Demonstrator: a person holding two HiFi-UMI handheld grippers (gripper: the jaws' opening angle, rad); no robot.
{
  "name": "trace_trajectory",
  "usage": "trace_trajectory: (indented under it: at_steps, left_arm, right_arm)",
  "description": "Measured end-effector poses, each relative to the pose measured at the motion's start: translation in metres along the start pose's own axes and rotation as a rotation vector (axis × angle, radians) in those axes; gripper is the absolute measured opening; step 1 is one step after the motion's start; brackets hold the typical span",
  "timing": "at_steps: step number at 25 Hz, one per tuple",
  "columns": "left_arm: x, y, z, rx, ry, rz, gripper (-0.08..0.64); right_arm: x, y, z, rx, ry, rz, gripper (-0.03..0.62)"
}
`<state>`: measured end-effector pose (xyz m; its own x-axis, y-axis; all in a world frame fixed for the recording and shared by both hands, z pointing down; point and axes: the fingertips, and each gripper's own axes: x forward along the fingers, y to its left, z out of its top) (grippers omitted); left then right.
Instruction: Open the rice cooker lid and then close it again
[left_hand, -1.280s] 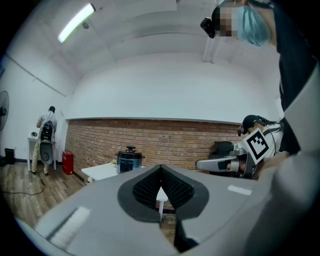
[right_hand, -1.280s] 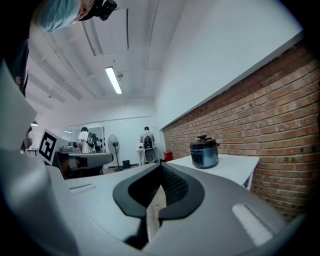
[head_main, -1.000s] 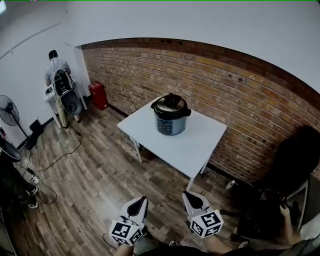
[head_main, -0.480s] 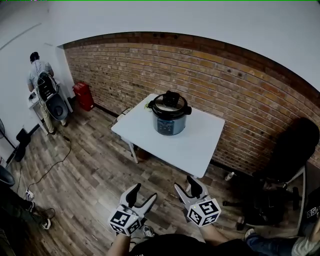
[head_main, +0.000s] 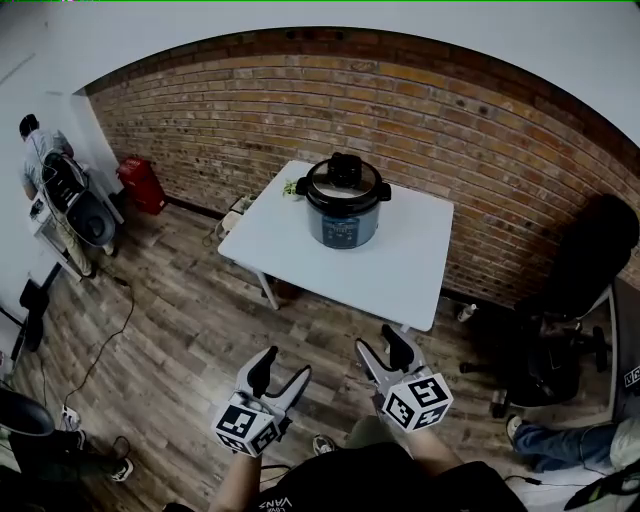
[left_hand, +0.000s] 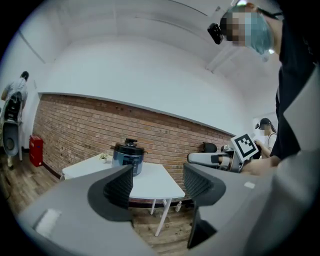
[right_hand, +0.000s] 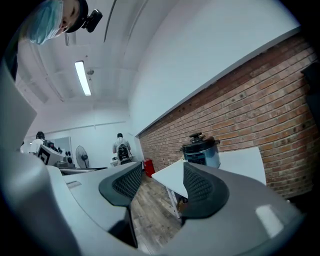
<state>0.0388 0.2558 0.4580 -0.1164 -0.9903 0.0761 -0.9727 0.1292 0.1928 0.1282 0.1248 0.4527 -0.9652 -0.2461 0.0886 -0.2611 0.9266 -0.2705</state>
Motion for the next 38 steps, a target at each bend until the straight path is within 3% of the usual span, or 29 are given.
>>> trace_trajectory:
  at_steps: [7, 16, 30, 35, 38]
  left_arm:
    - [0.038, 0.035, -0.002, -0.069, 0.019, -0.034, 0.307]
    - [0.121, 0.085, 0.023, -0.022, 0.011, -0.02, 0.307]
    - [0.238, 0.145, 0.043, -0.011, 0.004, 0.033, 0.307]
    - [0.261, 0.172, 0.051, -0.007, -0.008, 0.009, 0.307]
    - [0.277, 0.187, 0.054, -0.014, 0.001, -0.049, 0.307]
  right_arm:
    - [0.035, -0.02, 0.004, 0.012, 0.021, -0.043, 0.25]
    - [0.111, -0.072, 0.014, 0.021, 0.044, -0.018, 0.25]
    - [0.213, -0.146, 0.04, 0.014, 0.074, 0.055, 0.25]
    - [0.236, -0.154, 0.038, 0.031, 0.073, 0.026, 0.25]
    - [0.249, -0.158, 0.042, 0.033, 0.059, -0.028, 0.25]
